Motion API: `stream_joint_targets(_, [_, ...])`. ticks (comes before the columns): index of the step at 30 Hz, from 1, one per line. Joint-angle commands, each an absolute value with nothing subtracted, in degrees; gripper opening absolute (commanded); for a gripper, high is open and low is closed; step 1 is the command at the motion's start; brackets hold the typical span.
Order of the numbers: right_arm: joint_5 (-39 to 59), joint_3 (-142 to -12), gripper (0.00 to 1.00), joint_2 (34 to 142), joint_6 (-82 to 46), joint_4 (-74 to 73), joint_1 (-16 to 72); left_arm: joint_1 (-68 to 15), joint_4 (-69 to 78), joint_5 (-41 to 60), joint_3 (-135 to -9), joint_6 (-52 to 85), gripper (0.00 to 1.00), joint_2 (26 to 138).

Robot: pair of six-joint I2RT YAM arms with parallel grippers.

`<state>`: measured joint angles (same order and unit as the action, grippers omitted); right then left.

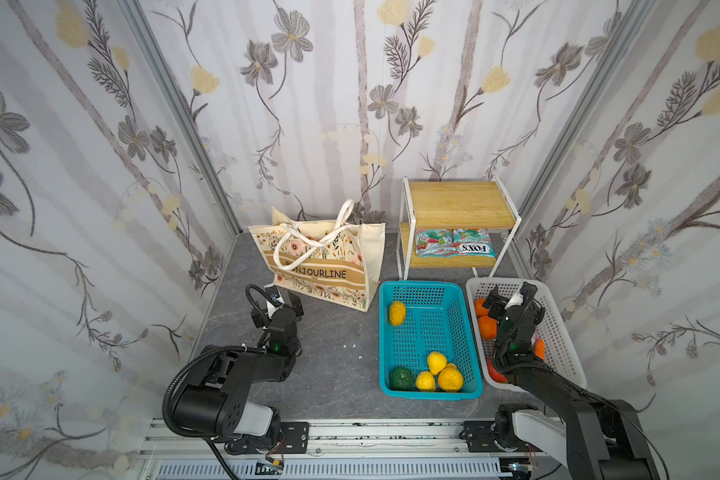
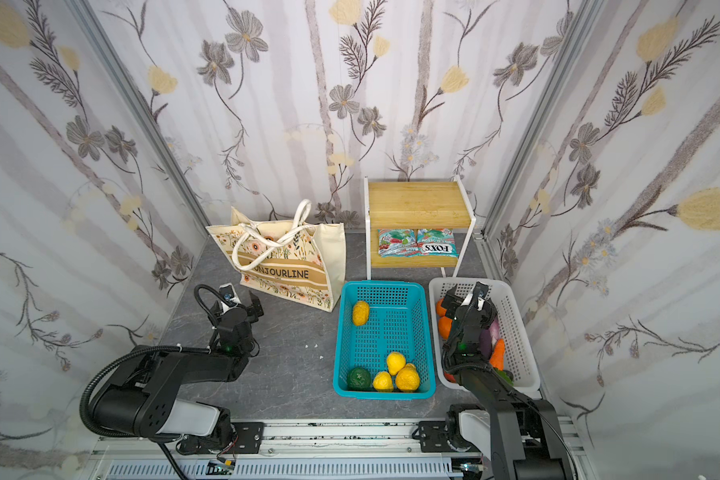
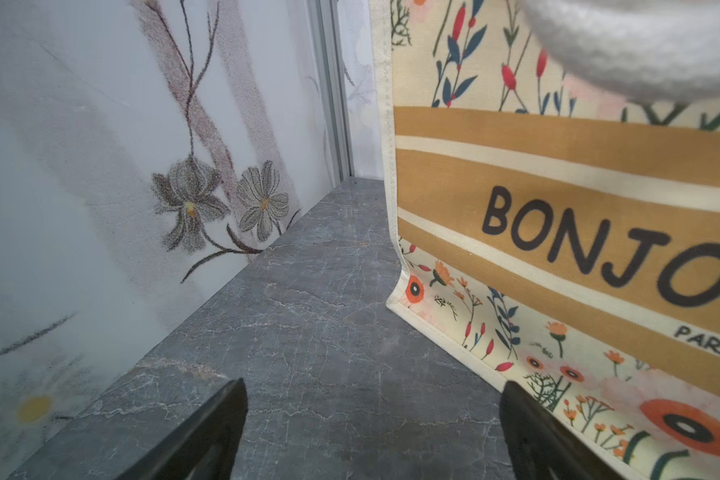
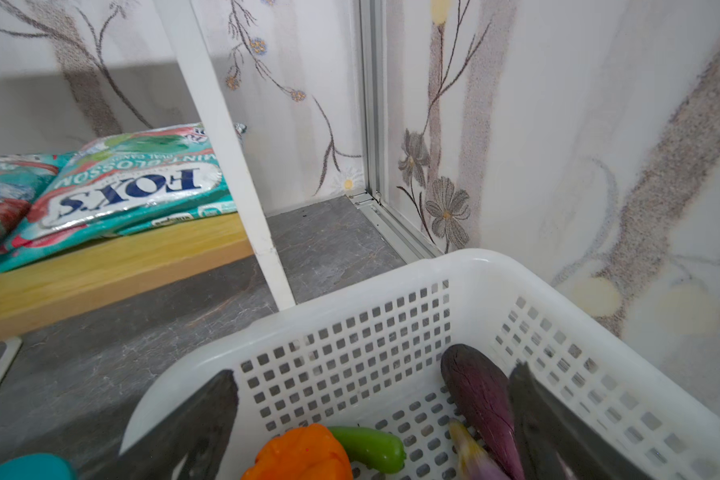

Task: Place the food into the grocery bag and tie it

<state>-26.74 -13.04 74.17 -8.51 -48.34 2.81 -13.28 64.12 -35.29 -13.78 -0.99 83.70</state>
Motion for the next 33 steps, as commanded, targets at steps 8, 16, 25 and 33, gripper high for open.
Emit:
stream_joint_targets(8, [-15.65,-7.2,0.97,81.56,-4.72,-77.96,2.44,-5.79,83.36,-16.39,-11.5,1.35,1.0,92.08])
stream_joint_targets(16, [-14.78,-10.19,1.0,86.69,-3.84,-78.05,2.46,-2.38,77.12,-9.61,-13.52,3.77,1.0,90.84])
stream_joint_targets(25, [-11.65,-10.86,1.0,86.42,-2.69,-76.21,2.64,-2.46,77.09,-9.6,-13.49,3.68,1.0,90.79])
stream_joint_targets(33, [-9.49,-11.18,1.0,86.31,-2.96,-75.36,1.85,-2.51,77.17,-9.58,-13.62,3.67,1.0,90.83])
